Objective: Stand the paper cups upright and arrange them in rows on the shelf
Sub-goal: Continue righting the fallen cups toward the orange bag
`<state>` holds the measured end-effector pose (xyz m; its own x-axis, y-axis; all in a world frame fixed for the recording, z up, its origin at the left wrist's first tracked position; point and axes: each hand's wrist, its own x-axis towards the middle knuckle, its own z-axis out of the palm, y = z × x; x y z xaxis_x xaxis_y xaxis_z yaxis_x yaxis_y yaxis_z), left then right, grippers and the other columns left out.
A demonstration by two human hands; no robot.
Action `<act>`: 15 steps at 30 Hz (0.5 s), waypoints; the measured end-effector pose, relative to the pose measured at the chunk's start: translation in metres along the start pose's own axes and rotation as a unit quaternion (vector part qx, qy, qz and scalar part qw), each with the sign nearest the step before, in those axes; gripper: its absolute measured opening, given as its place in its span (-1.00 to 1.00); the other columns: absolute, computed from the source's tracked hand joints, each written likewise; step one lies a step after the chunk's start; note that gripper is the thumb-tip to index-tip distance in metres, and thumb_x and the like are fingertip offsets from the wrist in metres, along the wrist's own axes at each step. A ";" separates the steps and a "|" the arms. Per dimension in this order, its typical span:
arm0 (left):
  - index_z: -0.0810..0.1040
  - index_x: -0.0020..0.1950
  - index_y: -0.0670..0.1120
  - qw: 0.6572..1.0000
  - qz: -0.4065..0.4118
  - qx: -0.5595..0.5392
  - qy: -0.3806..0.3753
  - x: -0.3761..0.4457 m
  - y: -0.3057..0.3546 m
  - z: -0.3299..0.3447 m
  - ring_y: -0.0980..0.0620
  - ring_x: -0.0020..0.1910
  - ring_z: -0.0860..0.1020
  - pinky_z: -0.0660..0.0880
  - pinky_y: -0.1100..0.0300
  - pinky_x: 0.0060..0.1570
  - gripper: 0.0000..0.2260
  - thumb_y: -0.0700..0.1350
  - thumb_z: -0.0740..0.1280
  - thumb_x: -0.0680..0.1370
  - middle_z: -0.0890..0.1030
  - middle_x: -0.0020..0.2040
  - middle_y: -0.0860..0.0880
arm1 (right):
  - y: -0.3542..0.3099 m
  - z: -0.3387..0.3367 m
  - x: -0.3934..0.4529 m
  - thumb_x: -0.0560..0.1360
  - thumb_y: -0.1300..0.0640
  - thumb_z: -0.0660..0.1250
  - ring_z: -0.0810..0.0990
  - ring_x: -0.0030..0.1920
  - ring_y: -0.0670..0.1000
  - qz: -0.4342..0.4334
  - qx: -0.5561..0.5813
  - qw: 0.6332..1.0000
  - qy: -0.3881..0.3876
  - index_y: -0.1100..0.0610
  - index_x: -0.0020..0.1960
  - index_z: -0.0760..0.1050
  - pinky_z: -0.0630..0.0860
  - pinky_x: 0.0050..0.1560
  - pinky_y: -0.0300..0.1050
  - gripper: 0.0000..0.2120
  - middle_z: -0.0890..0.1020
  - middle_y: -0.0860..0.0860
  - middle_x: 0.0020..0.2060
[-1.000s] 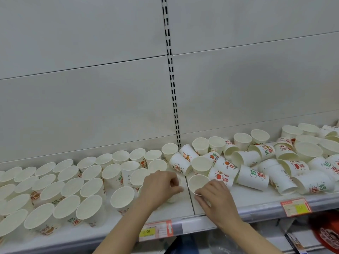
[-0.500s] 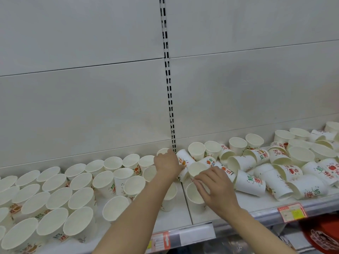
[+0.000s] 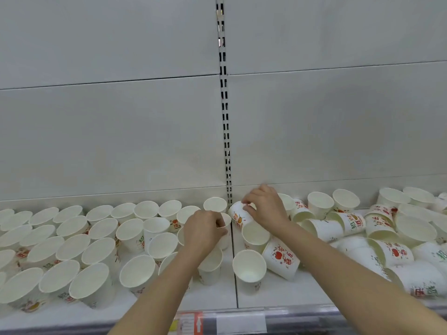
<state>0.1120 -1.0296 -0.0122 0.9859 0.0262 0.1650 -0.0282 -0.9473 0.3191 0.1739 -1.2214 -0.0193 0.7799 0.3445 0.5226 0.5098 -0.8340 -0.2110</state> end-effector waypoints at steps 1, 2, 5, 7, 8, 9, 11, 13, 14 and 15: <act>0.63 -0.18 0.05 1.000 0.005 0.000 -0.001 -0.001 -0.002 0.003 0.05 -0.12 0.58 0.44 0.18 -0.28 -0.92 0.03 0.42 0.40 0.65 -0.20 0.06 | 0.000 0.003 0.006 0.41 0.06 0.43 0.45 -0.01 0.08 -0.008 -0.008 0.999 -0.031 0.04 -0.03 0.62 0.37 0.10 0.00 -0.85 0.64 -0.08 -0.13; 0.63 -0.18 0.05 1.000 0.005 0.003 -0.003 -0.002 -0.003 0.005 0.05 -0.10 0.56 0.47 0.16 -0.24 -0.91 0.04 0.42 0.40 0.64 -0.19 0.07 | 0.000 0.005 0.011 0.44 0.02 0.39 0.42 0.04 0.06 -0.017 -0.022 0.998 -0.065 0.03 0.04 0.61 0.31 0.16 -0.03 -0.80 0.63 -0.08 -0.08; 0.62 -0.16 0.06 1.000 0.010 0.014 0.001 -0.003 -0.008 0.008 0.05 -0.05 0.53 0.48 0.13 -0.16 -0.91 0.05 0.41 0.41 0.64 -0.16 0.09 | 0.001 0.012 0.024 0.46 -0.14 0.29 0.33 0.14 0.07 -0.049 -0.093 0.984 -0.147 0.01 0.16 0.52 0.13 0.20 -0.07 -0.65 0.58 -0.05 0.05; 0.62 -0.15 0.06 1.000 0.015 0.027 0.000 -0.002 -0.010 0.008 0.04 -0.02 0.50 0.46 0.13 -0.15 -0.90 0.06 0.41 0.43 0.63 -0.14 0.09 | 0.003 0.018 0.027 0.44 -0.21 0.26 0.31 0.18 0.12 -0.052 -0.128 0.972 -0.189 0.03 0.20 0.46 0.12 0.21 -0.02 -0.56 0.54 -0.01 0.12; 0.61 -0.15 0.06 0.999 0.016 0.034 -0.001 -0.003 -0.010 0.007 0.04 -0.02 0.49 0.45 0.14 -0.16 -0.90 0.06 0.40 0.43 0.63 -0.13 0.09 | 0.004 0.022 0.027 0.43 -0.23 0.24 0.30 0.19 0.14 -0.053 -0.140 0.967 -0.204 0.03 0.23 0.43 0.14 0.22 0.00 -0.52 0.53 0.00 0.15; 0.61 -0.16 0.07 0.999 0.014 0.036 -0.001 -0.003 -0.011 0.007 0.05 -0.02 0.49 0.43 0.15 -0.18 -0.90 0.06 0.40 0.43 0.62 -0.13 0.09 | 0.004 0.025 0.027 0.42 -0.25 0.23 0.30 0.20 0.15 -0.054 -0.150 0.963 -0.215 0.03 0.25 0.41 0.15 0.23 0.01 -0.49 0.52 0.00 0.18; 0.59 -0.18 0.08 0.999 0.008 0.033 -0.002 -0.003 -0.011 0.006 0.05 -0.01 0.49 0.42 0.16 -0.19 -0.91 0.07 0.40 0.42 0.61 -0.13 0.09 | 0.003 0.028 0.028 0.41 -0.25 0.24 0.29 0.21 0.16 -0.054 -0.161 0.959 -0.227 0.03 0.25 0.40 0.16 0.23 0.02 -0.48 0.51 0.00 0.19; 0.59 -0.18 0.08 0.999 0.008 0.035 -0.005 -0.004 -0.010 0.005 0.04 -0.01 0.49 0.42 0.16 -0.19 -0.91 0.07 0.40 0.42 0.61 -0.13 0.09 | 0.000 0.025 0.032 0.39 -0.22 0.30 0.30 0.20 0.14 -0.045 -0.152 0.961 -0.226 0.00 0.18 0.47 0.16 0.18 0.00 -0.54 0.52 0.00 0.14; 0.60 -0.17 0.08 0.999 0.010 0.035 -0.007 -0.004 -0.009 0.004 0.04 -0.01 0.49 0.40 0.16 -0.20 -0.92 0.06 0.40 0.43 0.62 -0.13 0.08 | -0.001 0.023 0.034 0.37 -0.19 0.34 0.32 0.19 0.12 -0.034 -0.137 0.966 -0.217 -0.02 0.11 0.51 0.16 0.15 -0.01 -0.61 0.55 -0.02 0.08; 0.60 -0.17 0.08 0.999 0.012 0.035 -0.006 -0.005 -0.008 0.003 0.04 0.00 0.49 0.39 0.16 -0.20 -0.92 0.06 0.40 0.43 0.62 -0.13 0.08 | -0.003 0.020 0.036 0.37 -0.15 0.36 0.35 0.16 0.10 -0.021 -0.119 0.971 -0.205 -0.04 0.02 0.55 0.16 0.12 -0.01 -0.71 0.58 -0.03 0.02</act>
<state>0.1082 -1.0234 -0.0185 0.9870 -0.0003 0.1605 -0.0407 -0.9678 0.2484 0.2077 -1.1983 -0.0169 0.8645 0.4820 0.1424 0.4837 -0.8749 0.0252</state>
